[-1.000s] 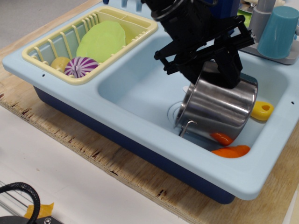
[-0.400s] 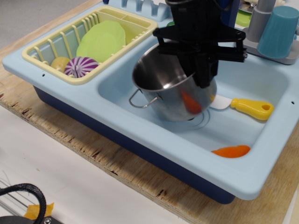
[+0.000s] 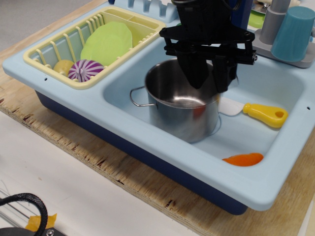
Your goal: Flip pot upright which is in sink
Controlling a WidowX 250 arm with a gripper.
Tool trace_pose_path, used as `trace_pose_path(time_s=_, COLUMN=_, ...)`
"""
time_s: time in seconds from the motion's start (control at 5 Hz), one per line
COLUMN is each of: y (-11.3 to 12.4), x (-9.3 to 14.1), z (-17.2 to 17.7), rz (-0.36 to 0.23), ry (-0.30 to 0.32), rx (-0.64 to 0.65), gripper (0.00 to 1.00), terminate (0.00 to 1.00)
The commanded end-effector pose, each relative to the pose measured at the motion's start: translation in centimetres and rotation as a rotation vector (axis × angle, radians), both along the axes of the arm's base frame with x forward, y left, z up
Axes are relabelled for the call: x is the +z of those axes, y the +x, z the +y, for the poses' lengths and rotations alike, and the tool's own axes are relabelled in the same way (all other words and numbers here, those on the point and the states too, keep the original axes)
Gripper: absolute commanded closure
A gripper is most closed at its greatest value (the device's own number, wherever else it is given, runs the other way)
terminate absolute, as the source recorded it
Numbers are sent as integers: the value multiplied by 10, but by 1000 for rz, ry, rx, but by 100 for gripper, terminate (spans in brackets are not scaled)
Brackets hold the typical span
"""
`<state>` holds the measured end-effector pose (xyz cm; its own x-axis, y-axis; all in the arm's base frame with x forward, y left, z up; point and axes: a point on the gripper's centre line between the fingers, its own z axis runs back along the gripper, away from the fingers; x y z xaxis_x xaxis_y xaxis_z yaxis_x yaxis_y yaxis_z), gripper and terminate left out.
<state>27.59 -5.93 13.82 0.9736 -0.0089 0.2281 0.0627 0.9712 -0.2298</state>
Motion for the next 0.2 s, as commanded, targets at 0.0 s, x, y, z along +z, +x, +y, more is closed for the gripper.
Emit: trace_pose_path(time_s=0.0, y=2, x=7, z=2, rz=-22, ry=-3, rx=5, gripper=0, terminate=100)
